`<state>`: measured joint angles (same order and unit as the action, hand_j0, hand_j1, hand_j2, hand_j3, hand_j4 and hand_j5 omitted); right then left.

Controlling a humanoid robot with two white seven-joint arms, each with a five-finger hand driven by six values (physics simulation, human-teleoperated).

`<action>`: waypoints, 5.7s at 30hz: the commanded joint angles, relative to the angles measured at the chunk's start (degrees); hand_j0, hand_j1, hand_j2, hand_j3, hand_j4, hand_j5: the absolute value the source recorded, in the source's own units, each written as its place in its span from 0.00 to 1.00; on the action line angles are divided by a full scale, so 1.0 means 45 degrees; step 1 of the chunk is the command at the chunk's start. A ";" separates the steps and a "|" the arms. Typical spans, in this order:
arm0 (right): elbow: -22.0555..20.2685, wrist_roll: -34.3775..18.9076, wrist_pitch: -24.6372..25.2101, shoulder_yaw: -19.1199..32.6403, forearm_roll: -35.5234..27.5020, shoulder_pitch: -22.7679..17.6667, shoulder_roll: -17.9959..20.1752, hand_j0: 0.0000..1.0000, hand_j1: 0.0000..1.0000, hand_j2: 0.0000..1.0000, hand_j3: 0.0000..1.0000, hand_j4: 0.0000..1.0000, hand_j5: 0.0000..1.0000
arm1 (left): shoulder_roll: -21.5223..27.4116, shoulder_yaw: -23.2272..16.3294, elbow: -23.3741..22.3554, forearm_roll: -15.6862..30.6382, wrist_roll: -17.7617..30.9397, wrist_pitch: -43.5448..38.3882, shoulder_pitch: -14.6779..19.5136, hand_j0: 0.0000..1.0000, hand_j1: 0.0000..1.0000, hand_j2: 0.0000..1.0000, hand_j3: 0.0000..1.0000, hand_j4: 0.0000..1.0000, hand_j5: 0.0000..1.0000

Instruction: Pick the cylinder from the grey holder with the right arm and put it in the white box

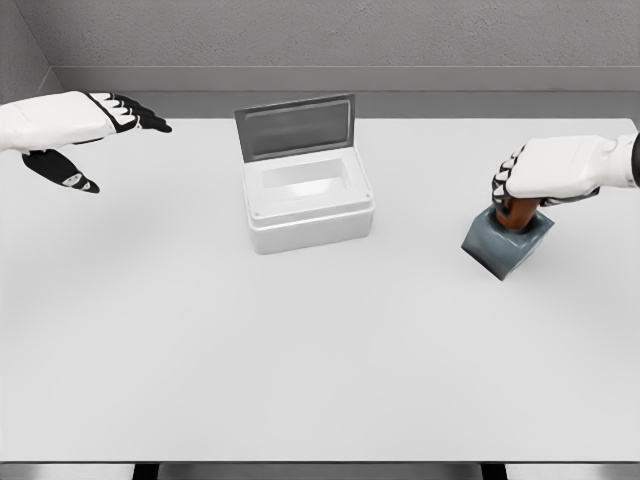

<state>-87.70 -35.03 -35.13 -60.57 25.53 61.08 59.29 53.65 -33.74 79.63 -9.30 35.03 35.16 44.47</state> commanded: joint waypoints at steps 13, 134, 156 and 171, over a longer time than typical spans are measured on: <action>-0.0160 0.0006 0.0030 0.0100 -0.0107 0.0488 -0.0090 0.46 0.46 0.46 0.46 0.46 0.46 | 0.0012 -0.0021 0.0058 0.0074 -0.0006 -0.0036 0.0020 1.00 1.00 1.00 1.00 1.00 1.00; -0.2621 0.0006 0.0030 0.8400 -0.9599 -0.5409 -0.1242 0.99 0.99 0.99 0.99 0.99 0.99 | -0.3542 -0.0920 -0.3497 -0.2445 -0.0006 -0.0036 0.2285 1.00 1.00 1.00 1.00 1.00 1.00; -0.2660 0.0006 0.0030 1.2756 -1.0049 -1.2715 -0.4231 1.00 1.00 1.00 1.00 1.00 1.00 | -0.4480 -0.0881 -0.4376 -0.3481 -0.0006 -0.0036 0.2500 1.00 1.00 1.00 1.00 1.00 1.00; -0.2621 0.0006 0.0030 1.2775 -1.0049 -1.2832 -0.4270 1.00 1.00 1.00 1.00 1.00 1.00 | -0.4480 -0.0881 -0.4181 -0.3422 -0.0006 -0.0036 0.2383 1.00 1.00 1.00 1.00 1.00 1.00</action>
<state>-99.50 -35.02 -35.14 -3.08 -19.21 3.34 40.03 33.42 -37.77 60.74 -25.10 35.01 35.00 55.02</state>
